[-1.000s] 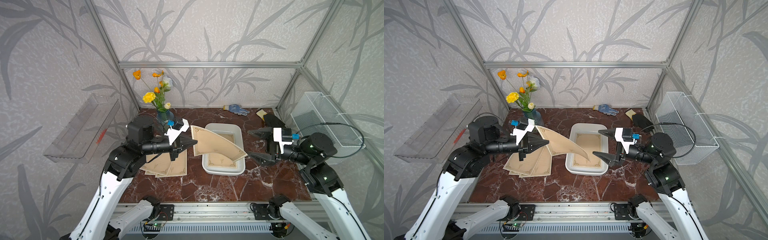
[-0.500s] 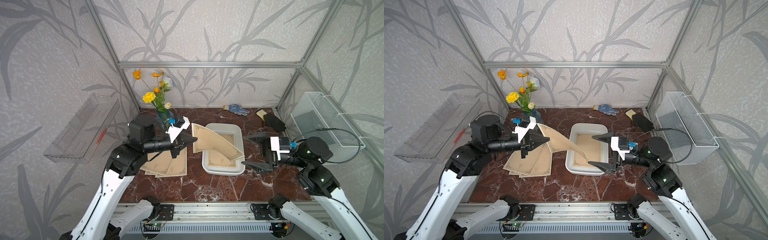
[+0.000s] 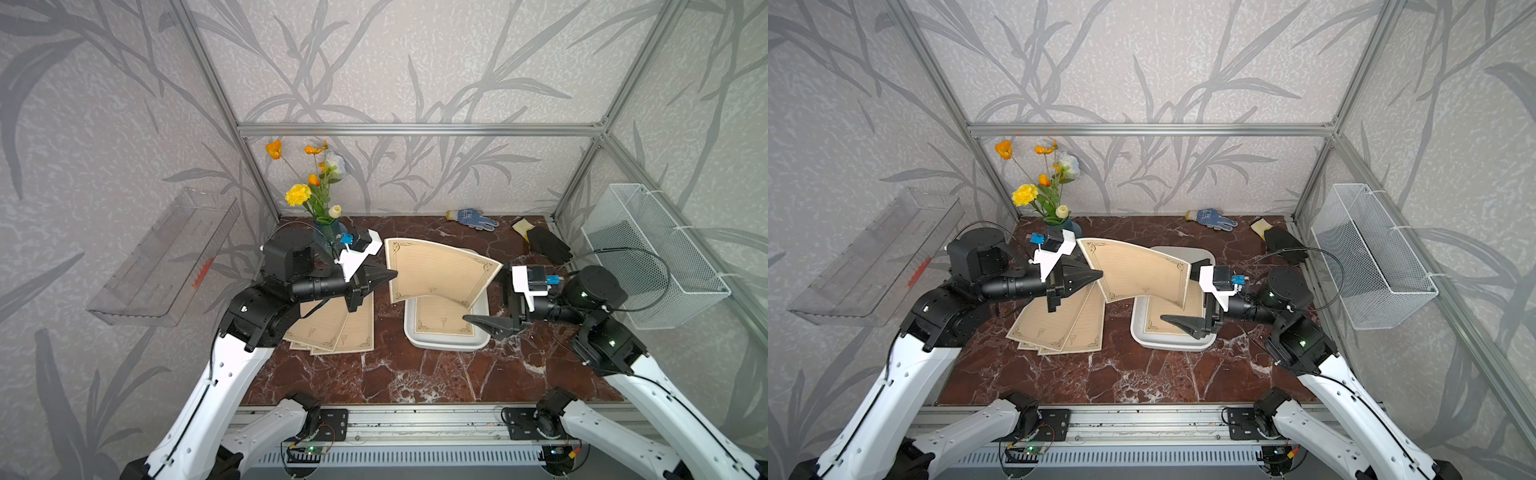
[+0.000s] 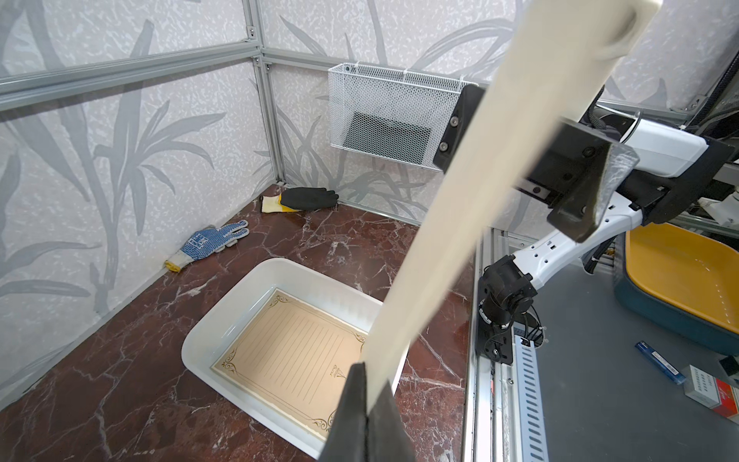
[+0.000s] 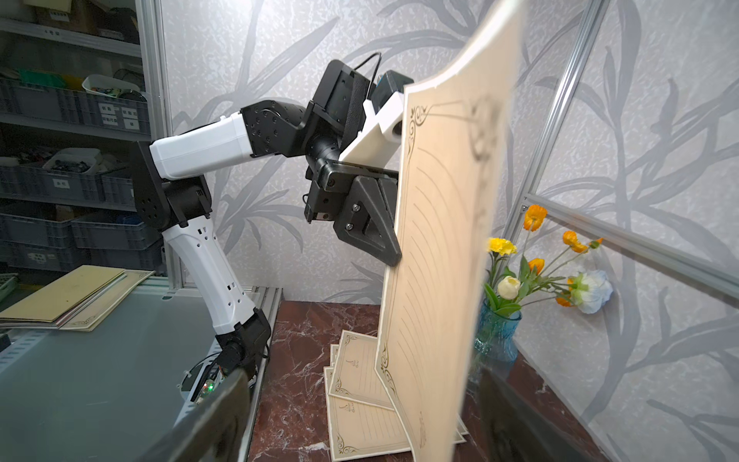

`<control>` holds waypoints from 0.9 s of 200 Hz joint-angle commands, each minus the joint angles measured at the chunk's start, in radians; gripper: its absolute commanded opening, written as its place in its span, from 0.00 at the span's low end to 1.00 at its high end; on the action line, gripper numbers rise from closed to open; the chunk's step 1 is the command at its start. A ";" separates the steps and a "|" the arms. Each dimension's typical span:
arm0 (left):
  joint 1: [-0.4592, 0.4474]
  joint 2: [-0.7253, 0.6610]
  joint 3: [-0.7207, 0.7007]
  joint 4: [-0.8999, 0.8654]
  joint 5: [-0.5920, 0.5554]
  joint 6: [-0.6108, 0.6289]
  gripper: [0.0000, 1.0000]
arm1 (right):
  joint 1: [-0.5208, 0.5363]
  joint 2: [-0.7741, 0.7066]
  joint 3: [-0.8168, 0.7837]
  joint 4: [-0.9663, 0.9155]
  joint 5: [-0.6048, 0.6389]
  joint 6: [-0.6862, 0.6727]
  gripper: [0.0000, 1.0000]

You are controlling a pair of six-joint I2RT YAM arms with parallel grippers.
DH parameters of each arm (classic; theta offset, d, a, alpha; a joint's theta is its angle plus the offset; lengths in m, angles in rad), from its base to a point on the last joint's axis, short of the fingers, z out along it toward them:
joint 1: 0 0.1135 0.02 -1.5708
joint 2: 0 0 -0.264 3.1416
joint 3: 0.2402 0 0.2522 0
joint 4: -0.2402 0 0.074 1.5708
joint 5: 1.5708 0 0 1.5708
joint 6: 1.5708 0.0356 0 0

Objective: Take out the stationery paper from the storage box
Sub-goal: Pick up the stationery paper from the storage box.

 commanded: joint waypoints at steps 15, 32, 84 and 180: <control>0.004 -0.008 -0.027 0.049 0.026 -0.024 0.00 | 0.026 0.044 -0.029 0.109 0.070 -0.004 0.77; 0.007 -0.009 -0.030 0.049 0.018 -0.025 0.00 | 0.027 0.052 -0.047 0.129 0.098 -0.007 0.66; 0.013 0.001 -0.025 0.046 0.025 -0.019 0.00 | 0.027 0.039 -0.077 0.083 0.193 -0.066 0.64; 0.028 0.031 -0.032 0.044 0.058 0.003 0.00 | -0.012 0.044 -0.036 -0.004 0.044 -0.079 0.33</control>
